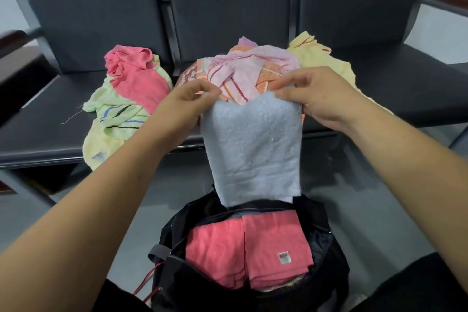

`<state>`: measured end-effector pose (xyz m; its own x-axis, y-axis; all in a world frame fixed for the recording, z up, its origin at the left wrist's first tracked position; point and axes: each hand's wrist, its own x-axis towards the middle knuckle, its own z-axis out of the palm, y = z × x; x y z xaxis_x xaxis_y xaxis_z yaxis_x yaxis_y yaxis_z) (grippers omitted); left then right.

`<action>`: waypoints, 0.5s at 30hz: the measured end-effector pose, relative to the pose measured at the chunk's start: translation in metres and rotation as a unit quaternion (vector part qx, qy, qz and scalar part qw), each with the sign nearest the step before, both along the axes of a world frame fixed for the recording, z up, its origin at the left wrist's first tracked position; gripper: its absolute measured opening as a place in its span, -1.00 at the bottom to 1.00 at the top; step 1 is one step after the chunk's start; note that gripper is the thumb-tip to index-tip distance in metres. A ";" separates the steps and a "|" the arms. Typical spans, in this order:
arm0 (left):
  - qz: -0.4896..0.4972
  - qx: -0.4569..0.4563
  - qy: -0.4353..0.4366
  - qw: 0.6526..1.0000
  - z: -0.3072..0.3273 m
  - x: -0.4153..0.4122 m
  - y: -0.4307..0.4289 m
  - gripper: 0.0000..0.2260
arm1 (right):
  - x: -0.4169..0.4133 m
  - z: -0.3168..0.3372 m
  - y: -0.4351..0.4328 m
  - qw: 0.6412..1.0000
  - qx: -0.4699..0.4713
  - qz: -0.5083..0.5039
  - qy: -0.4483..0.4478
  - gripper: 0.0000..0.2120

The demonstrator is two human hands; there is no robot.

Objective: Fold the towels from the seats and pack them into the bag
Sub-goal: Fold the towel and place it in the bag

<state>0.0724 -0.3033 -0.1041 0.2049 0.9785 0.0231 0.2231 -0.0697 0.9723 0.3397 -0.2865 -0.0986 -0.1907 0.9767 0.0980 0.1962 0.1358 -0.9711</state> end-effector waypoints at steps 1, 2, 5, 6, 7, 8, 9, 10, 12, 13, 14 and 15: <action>-0.046 0.004 0.054 0.997 -0.001 -0.003 0.000 -0.74 | 0.000 0.000 -0.001 1.000 -0.026 0.015 0.002 -0.82; -0.079 0.029 0.142 0.986 -0.002 -0.005 0.001 -0.60 | 0.000 0.002 -0.004 0.997 -0.056 0.045 0.004 -0.83; -0.055 0.118 0.321 0.938 -0.001 -0.002 -0.001 -0.68 | 0.001 0.009 -0.013 0.974 -0.047 0.117 -0.187 -0.66; -0.042 0.133 0.327 0.935 -0.001 0.001 -0.002 -0.80 | 0.000 0.011 -0.015 0.950 -0.009 0.109 -0.291 -0.65; -0.033 0.138 0.326 0.935 -0.002 0.003 -0.002 -0.90 | -0.001 0.011 -0.015 0.928 0.031 0.089 -0.359 -0.70; -0.028 0.141 0.322 0.936 -0.003 0.004 -0.003 -0.93 | -0.003 0.012 -0.015 0.921 0.065 0.066 -0.378 -0.79; -0.024 0.141 0.316 0.938 -0.004 0.004 -0.002 -0.89 | -0.004 0.011 -0.013 0.927 0.082 0.045 -0.362 -0.85; -0.022 0.135 0.300 0.944 -0.005 0.003 0.000 -0.86 | -0.003 0.008 -0.011 0.940 0.087 0.028 -0.329 -0.87; -0.029 0.118 0.238 0.964 -0.004 0.001 0.000 -0.86 | 0.000 0.004 -0.008 0.966 0.086 0.016 -0.242 -0.93; -0.034 0.112 0.197 0.973 -0.003 0.002 -0.001 -0.89 | 0.002 0.001 -0.007 0.974 0.082 0.027 -0.211 -0.94; -0.036 0.106 0.164 0.980 -0.003 0.002 -0.002 -0.93 | 0.004 -0.002 -0.006 0.979 0.073 0.041 -0.184 -0.95; -0.035 0.097 0.137 0.985 -0.002 0.003 -0.003 -0.97 | 0.005 -0.004 -0.006 0.985 0.059 0.049 -0.156 -0.95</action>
